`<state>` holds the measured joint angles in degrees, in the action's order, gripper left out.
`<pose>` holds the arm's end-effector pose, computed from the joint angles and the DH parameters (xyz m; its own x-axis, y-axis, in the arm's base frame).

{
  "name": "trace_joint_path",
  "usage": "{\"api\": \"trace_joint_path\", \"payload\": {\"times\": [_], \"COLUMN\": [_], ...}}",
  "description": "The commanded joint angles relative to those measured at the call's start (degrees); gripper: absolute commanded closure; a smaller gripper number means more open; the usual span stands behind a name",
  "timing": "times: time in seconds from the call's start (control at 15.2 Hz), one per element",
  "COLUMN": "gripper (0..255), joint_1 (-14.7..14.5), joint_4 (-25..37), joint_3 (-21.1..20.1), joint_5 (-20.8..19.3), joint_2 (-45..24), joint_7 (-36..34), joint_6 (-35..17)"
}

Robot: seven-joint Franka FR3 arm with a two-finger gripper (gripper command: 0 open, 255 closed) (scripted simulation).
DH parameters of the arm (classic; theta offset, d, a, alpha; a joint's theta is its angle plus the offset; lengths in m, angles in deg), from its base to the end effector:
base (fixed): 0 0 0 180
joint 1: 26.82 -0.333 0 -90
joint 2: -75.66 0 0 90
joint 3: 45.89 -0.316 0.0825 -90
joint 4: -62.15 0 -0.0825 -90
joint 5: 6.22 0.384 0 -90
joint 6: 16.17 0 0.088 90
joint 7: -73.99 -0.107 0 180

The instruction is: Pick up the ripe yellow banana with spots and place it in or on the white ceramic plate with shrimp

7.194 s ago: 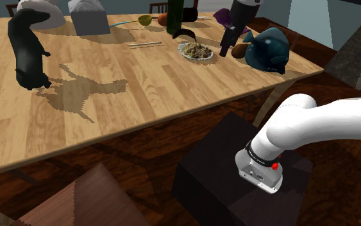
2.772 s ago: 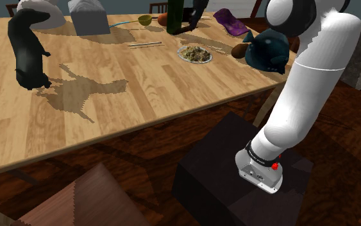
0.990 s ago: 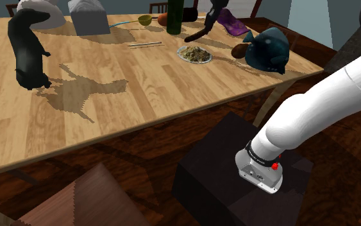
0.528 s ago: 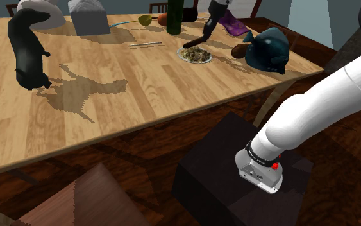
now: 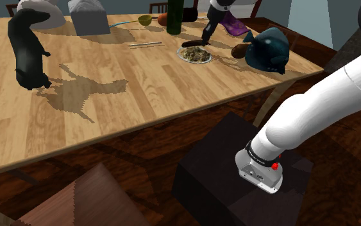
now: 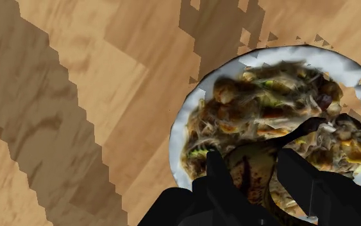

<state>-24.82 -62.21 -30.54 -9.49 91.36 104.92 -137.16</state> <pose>0.4689 -0.1587 0.5239 0.9466 0.2641 0.1852 0.2512 -0.9637 0.0902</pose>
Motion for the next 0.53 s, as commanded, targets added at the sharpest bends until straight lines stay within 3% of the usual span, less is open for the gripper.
{"api": "trace_joint_path", "payload": {"times": [0.0, 0.07, 0.13, 0.46], "gripper": [255, 255, 0, 0], "joint_1": [0.0, 0.0, 0.0, 0.0], "joint_4": [0.0, 0.0, 0.0, 0.0], "joint_3": [0.0, 0.0, 0.0, 0.0], "joint_5": [0.0, 0.0, 0.0, 0.0], "joint_2": [0.0, 0.0, 0.0, 0.0], "joint_7": [0.0, 0.0, 0.0, 0.0], "joint_6": [0.0, 0.0, 0.0, 0.0]}}
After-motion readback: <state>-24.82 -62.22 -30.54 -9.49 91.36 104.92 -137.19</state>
